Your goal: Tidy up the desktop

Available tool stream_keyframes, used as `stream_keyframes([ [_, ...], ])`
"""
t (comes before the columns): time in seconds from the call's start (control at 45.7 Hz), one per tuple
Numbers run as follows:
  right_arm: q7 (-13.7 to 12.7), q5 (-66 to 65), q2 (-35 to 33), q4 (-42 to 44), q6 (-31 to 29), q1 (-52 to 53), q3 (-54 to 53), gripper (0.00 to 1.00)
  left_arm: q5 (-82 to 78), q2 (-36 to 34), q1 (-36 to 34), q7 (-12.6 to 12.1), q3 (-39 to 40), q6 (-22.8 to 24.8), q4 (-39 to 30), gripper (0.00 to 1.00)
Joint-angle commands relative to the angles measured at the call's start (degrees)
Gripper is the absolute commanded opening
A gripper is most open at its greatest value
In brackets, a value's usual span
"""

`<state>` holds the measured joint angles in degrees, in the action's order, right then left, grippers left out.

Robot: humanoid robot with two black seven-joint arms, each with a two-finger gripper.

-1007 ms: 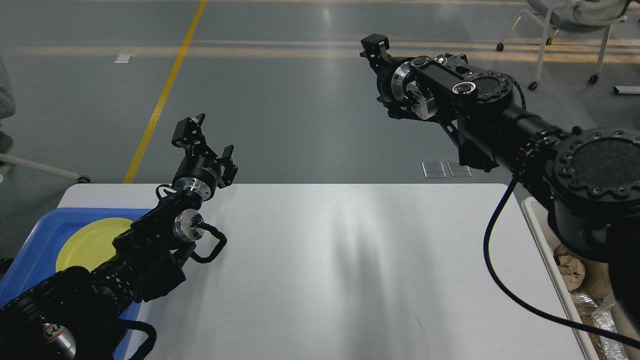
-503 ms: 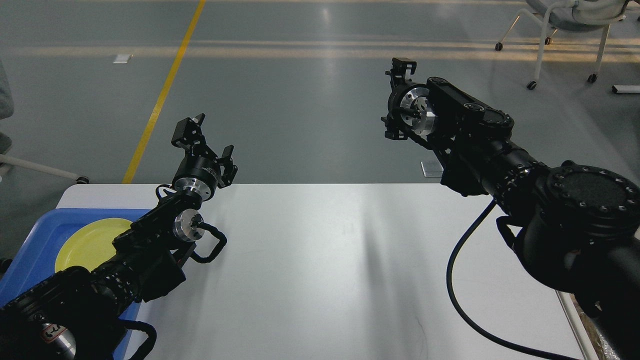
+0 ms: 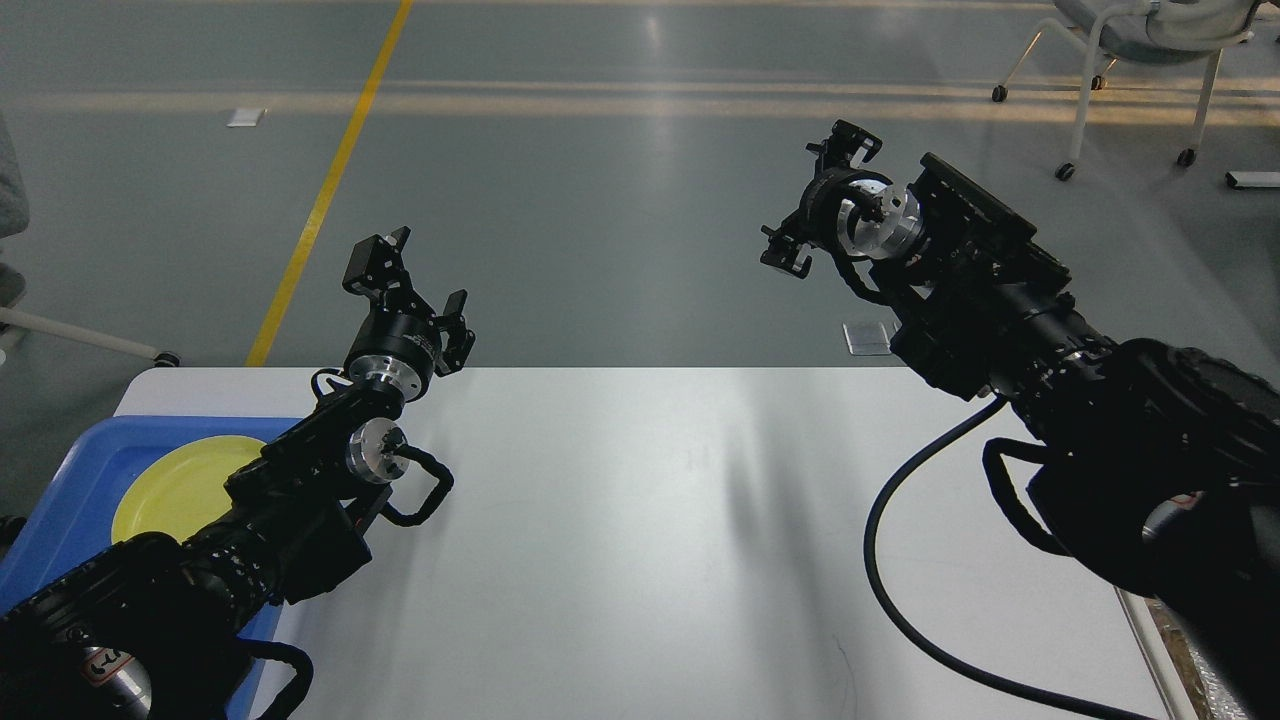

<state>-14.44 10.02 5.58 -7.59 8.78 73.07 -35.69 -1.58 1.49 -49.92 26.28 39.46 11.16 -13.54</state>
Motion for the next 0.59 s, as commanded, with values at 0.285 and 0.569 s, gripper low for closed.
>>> stream_keyframes([
  [0.285,1.9,0.0,0.2,-0.3,-0.5,-5.5,0.0,1.0,0.0,0.0,0.0,0.0,0.0,0.0,0.0,1.0],
  [0.569,5.1,0.0,0.6,-0.7,-1.0,-7.7,0.4,1.0,0.0,0.0,0.0,0.0,0.0,0.0,0.0,1.0],
])
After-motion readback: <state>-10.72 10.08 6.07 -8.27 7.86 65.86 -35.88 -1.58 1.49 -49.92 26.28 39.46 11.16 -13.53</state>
